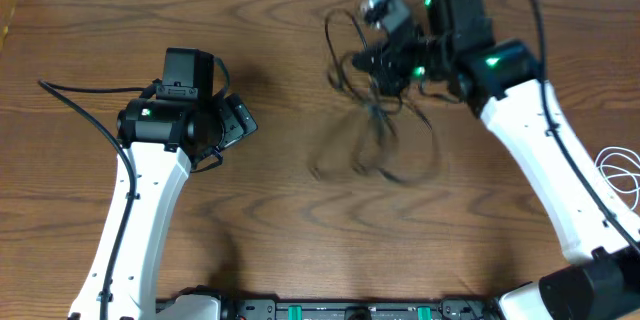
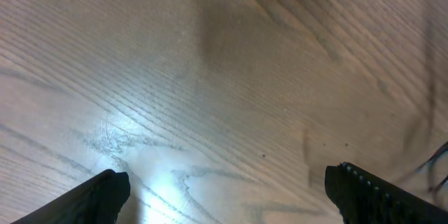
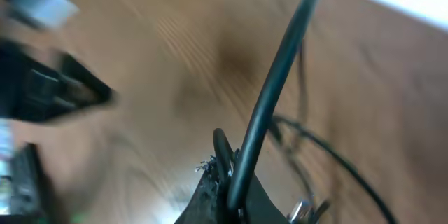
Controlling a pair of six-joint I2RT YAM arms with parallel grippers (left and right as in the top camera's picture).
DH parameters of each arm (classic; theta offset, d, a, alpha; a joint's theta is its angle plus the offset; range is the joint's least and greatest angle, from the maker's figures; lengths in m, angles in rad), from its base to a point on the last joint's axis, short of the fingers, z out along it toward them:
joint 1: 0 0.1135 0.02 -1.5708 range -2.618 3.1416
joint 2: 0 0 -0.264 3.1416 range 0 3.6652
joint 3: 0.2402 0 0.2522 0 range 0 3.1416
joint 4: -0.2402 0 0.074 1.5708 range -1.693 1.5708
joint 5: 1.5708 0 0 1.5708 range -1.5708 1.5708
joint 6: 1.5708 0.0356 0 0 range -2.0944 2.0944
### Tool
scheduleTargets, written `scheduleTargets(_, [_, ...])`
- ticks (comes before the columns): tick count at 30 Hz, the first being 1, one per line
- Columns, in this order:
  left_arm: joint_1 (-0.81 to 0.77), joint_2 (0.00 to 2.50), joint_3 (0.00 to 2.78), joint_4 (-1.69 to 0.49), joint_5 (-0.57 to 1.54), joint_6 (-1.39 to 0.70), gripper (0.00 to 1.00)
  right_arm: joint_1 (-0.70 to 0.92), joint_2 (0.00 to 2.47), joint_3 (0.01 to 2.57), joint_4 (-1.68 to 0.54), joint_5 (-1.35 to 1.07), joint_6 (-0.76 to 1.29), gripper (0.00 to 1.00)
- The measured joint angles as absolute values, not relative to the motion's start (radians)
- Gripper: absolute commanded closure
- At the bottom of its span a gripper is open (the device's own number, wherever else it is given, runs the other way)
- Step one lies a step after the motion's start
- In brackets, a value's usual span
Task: Untangle cables
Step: 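Move the right gripper into the black cables and grasp a strand, then lift the black cables with the right gripper and bring left gripper in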
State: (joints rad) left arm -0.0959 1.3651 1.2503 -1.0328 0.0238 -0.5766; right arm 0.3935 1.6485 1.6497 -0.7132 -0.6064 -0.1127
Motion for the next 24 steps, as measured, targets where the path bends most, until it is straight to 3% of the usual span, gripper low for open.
scheduleTargets(4, [-0.096,1.365,1.250,-1.029,0.024,-0.577,0.05,0.393,1.613,1.737,-0.759,-0.646,-0.107,0.99])
scheduleTargets(9, [-0.096,1.365,1.250,-1.029,0.024,-0.577,0.05,0.402,1.567,1.749,-1.005,-0.452,-0.088,0.99])
scheduleTargets(12, [-0.096,1.365,1.250,-1.021,0.079,-0.553,0.05,0.406,1.577,1.716,-1.040,-0.365,-0.076,0.99])
scheduleTargets(18, [-0.096,1.365,1.250,-0.969,0.451,-0.278,0.05,0.410,1.600,1.686,-1.027,-0.324,-0.064,0.99])
scheduleTargets(24, [-0.097,1.365,1.213,-0.902,0.579,-0.065,0.05,0.383,1.560,1.686,-0.921,-0.454,-0.041,0.99])
